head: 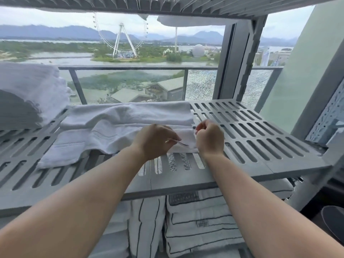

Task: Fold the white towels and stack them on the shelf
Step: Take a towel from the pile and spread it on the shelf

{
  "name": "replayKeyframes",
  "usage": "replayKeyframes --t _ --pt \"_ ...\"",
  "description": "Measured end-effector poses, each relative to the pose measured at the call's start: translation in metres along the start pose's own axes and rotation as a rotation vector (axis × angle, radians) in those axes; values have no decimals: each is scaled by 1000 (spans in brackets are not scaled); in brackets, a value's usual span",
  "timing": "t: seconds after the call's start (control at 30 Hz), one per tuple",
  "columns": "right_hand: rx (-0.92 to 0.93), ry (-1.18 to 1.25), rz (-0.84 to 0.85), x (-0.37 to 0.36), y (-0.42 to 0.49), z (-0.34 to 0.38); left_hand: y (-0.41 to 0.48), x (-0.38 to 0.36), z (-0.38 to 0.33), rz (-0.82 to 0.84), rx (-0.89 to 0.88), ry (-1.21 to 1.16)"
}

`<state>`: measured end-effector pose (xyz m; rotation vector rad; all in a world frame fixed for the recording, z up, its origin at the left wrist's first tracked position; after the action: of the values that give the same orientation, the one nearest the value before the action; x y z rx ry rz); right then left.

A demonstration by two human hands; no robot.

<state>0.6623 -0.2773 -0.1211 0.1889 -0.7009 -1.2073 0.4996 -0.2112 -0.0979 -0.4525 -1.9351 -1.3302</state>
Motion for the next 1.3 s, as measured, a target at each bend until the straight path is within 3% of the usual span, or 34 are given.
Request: replayKeyframes --t 0.13,0.33,0.63,0.77,0.93,1.1,1.3 --pt "95 4 76 5 -11 2 -15 -20 -4 181 76 233" --pt "208 -35 177 11 -20 2 -24 -31 -16 304 142 244" --pt "319 -91 240 3 -25 5 -23 -9 -17 125 208 240" --pt "286 8 243 9 -27 9 -23 0 -16 80 194 259" --pt "209 117 196 28 -25 9 -18 25 -42 -153 124 245" --pt "157 -3 216 31 -25 1 -37 10 -45 81 151 178" --pt "139 12 230 29 -27 -2 -44 12 -47 -13 147 258"
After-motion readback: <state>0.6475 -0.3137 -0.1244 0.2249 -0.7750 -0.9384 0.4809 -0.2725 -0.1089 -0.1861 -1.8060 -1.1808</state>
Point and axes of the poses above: each hand's wrist, its own y-axis towards the middle knuckle, its own x-axis out of the back of the hand, z = x × y, the point moved 9 cm from there along y, towards the middle knuckle, and after that the axes turned 13 degrees about -z, right-handed, at the moved point
